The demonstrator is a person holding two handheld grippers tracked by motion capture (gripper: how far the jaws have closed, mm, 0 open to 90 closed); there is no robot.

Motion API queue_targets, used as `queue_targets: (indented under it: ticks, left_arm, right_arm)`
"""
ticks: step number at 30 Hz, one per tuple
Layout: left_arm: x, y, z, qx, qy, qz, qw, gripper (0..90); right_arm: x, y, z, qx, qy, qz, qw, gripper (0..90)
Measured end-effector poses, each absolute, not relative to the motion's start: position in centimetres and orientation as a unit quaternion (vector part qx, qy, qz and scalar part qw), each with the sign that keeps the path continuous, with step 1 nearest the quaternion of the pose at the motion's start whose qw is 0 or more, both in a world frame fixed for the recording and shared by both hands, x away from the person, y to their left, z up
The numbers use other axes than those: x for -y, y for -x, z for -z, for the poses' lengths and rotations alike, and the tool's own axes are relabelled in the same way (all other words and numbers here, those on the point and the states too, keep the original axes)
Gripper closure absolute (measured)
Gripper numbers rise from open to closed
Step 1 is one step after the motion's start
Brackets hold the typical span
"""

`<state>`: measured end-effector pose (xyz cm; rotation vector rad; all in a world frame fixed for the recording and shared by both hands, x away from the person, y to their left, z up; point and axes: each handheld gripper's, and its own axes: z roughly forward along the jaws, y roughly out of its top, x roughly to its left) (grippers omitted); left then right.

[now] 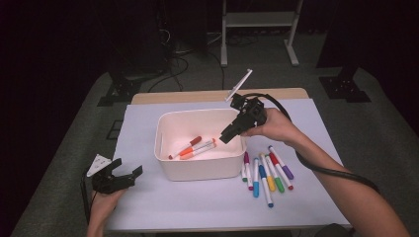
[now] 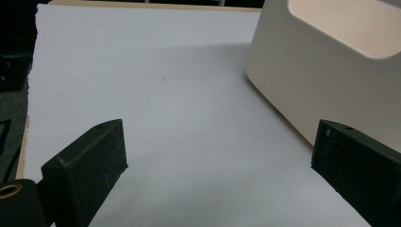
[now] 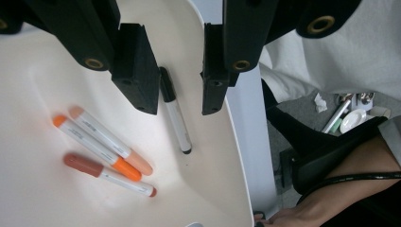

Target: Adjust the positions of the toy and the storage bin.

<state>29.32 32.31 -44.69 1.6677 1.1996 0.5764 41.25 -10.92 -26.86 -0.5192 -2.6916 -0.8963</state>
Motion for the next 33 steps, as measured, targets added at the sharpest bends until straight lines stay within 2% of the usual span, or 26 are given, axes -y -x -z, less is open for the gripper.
queue_targets:
  ticks: [8, 15, 23, 33]
  left_arm:
    - [-32.2, -29.4, 44.7, -0.492, -0.686, -0.236, 0.481, 2.8]
    - [-32.2, -29.3, 44.7, -0.493, -0.686, -0.237, 0.48, 2.8]
    - [-32.0, -29.4, 44.7, -0.49, -0.69, -0.238, 0.477, 2.8]
    - [-31.9, -29.4, 44.8, -0.492, -0.689, -0.235, 0.477, 2.8]
  right_arm:
    - [14.9, -40.8, 26.3, 0.914, 0.209, 0.329, 0.113, 65.7]
    - [18.8, -40.3, 27.4, 0.902, 0.24, 0.343, 0.102, 64.7]
    - [23.5, -39.6, 30.9, 0.892, 0.286, 0.34, 0.087, 63.1]
    - [27.2, -39.5, 37.4, 0.88, 0.353, 0.309, 0.078, 62.0]
